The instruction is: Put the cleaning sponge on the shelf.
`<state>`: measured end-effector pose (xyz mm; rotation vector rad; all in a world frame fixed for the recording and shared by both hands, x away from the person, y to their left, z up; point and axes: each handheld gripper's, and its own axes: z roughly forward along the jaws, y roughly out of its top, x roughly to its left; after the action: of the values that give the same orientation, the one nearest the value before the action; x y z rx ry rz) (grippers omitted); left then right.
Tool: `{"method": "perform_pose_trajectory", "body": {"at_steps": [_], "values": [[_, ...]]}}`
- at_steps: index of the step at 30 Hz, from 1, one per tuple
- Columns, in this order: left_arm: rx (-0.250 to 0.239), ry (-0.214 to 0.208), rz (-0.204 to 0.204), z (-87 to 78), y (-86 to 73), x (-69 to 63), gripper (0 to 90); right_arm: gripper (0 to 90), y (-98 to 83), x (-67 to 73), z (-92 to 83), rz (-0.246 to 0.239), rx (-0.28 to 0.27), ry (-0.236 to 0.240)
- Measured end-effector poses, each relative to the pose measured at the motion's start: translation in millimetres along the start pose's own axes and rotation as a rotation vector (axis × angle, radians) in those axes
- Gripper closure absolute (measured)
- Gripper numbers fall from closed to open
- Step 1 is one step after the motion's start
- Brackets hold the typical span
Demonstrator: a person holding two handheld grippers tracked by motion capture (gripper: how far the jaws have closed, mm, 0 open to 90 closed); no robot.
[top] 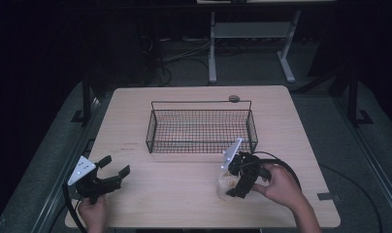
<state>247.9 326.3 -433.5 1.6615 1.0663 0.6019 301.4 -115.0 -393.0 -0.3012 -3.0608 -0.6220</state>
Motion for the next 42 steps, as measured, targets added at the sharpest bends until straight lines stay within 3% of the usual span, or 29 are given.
{"method": "perform_pose_trajectory", "body": {"at_steps": [9,20,26,42], "values": [[-0.007,-0.005,-0.015,-0.3,-0.3,1.4,13.8,14.9,3.7,-1.5,6.5,0.007,0.013,0.0],[-0.012,-0.004,-0.02,-0.9,-0.3,1.4,13.8,26.6,3.9,-2.5,8.7,0.008,0.025,0.013],[-0.011,-0.002,-0.021,-1.1,-0.4,1.7,13.8,27.3,5.1,-0.3,8.3,-0.011,0.028,0.008],[-0.01,0.007,-0.017,-2.7,-0.4,3.0,13.8,27.6,16.8,-3.7,-12.2,-0.03,-0.013,-0.001]]}}
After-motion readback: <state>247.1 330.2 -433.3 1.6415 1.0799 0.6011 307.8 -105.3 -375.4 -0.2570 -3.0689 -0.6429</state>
